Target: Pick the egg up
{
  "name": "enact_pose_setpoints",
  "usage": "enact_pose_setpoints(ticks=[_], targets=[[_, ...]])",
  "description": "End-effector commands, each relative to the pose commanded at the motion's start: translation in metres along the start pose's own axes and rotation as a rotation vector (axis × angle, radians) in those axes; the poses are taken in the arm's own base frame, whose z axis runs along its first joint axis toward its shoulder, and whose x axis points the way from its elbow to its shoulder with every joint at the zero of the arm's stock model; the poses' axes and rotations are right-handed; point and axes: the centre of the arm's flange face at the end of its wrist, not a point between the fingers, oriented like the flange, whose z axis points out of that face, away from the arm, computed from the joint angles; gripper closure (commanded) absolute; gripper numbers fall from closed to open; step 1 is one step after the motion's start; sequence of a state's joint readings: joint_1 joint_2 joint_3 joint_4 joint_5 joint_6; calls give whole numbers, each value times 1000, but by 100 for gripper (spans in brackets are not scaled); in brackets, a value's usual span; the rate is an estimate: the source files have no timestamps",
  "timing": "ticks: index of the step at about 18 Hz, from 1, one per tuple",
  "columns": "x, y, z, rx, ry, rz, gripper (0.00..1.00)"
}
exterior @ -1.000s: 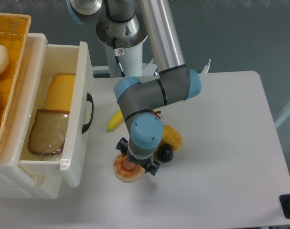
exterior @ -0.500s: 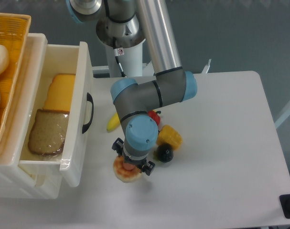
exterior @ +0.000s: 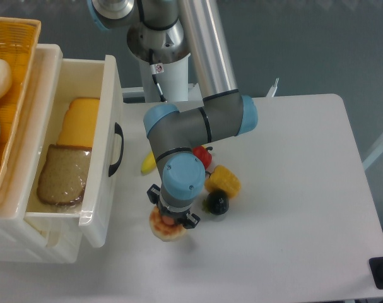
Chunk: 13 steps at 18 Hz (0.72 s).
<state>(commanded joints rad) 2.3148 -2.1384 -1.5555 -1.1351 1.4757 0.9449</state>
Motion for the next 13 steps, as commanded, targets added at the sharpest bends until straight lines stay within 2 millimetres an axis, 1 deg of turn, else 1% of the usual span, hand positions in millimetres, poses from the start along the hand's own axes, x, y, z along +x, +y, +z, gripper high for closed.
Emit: enact_pose_setpoints(ticks=[4,7,8,12,13], targets=[[0,0,1,-1,1,3,62],[0,0,-4,4,-5,5,72],[-1,0,-3,3,-4,7,73],[-8,1,-24,28,-34,7,73],[-10,1,-34,38,-49,21,73]])
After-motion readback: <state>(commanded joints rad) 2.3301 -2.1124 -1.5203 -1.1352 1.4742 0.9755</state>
